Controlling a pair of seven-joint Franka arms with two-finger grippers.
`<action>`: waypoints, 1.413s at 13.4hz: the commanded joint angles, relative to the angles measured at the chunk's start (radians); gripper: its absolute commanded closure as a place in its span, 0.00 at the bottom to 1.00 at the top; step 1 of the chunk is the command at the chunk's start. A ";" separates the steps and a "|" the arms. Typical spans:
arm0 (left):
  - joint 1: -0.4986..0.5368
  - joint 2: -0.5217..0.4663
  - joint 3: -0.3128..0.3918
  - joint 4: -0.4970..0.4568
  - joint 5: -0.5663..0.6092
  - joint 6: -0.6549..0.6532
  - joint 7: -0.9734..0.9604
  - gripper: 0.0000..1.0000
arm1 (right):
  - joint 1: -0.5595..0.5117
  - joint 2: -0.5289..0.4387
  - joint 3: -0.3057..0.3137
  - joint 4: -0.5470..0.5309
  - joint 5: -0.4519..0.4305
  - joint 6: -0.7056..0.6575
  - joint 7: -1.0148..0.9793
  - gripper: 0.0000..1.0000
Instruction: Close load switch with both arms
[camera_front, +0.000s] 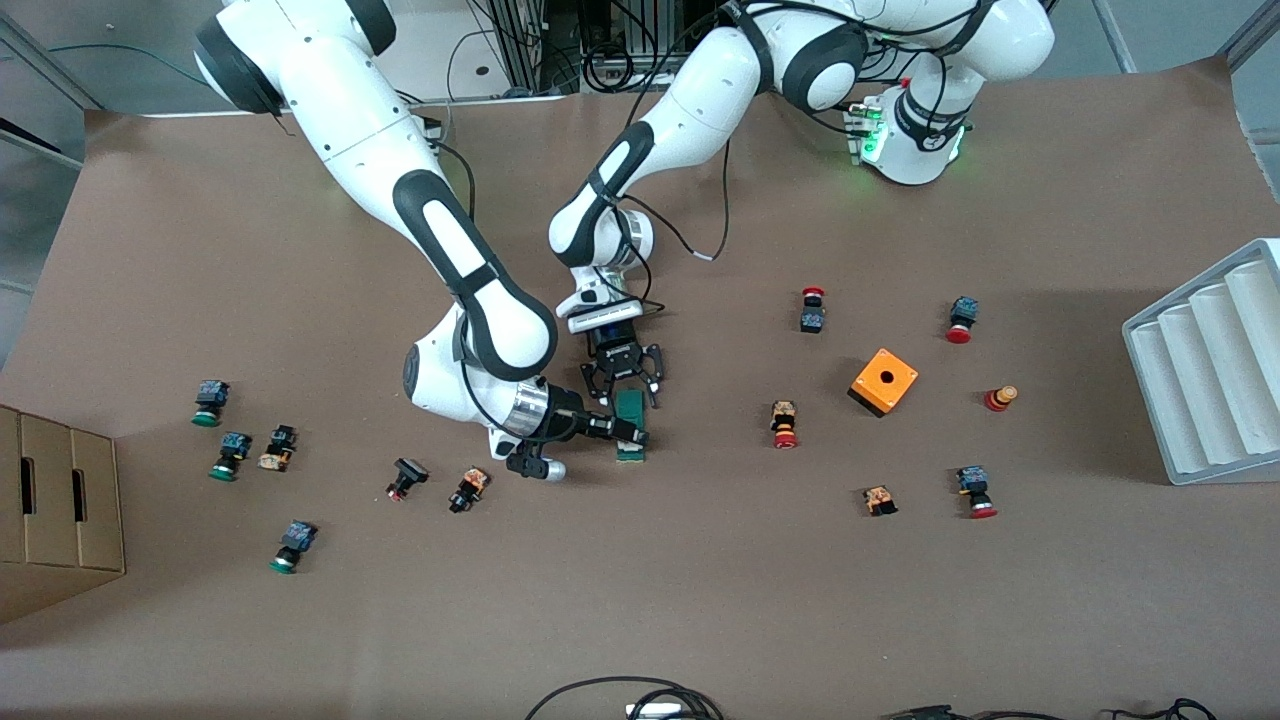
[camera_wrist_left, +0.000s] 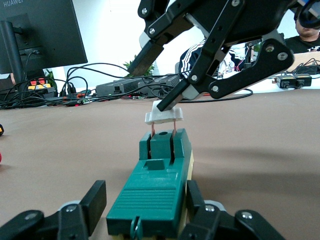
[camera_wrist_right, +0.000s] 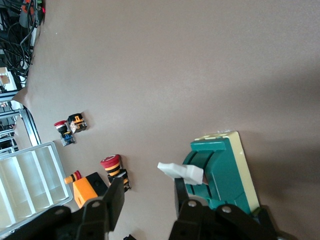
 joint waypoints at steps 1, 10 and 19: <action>0.007 0.026 -0.007 -0.072 -0.055 -0.082 -0.025 0.29 | -0.002 0.035 -0.002 0.049 -0.003 0.010 0.005 0.51; 0.007 0.027 -0.007 -0.072 -0.055 -0.082 -0.025 0.29 | -0.002 0.073 -0.007 0.099 -0.003 0.010 0.005 0.51; 0.007 0.027 -0.005 -0.072 -0.055 -0.082 -0.025 0.29 | -0.002 0.083 -0.019 0.113 -0.006 0.008 0.005 0.51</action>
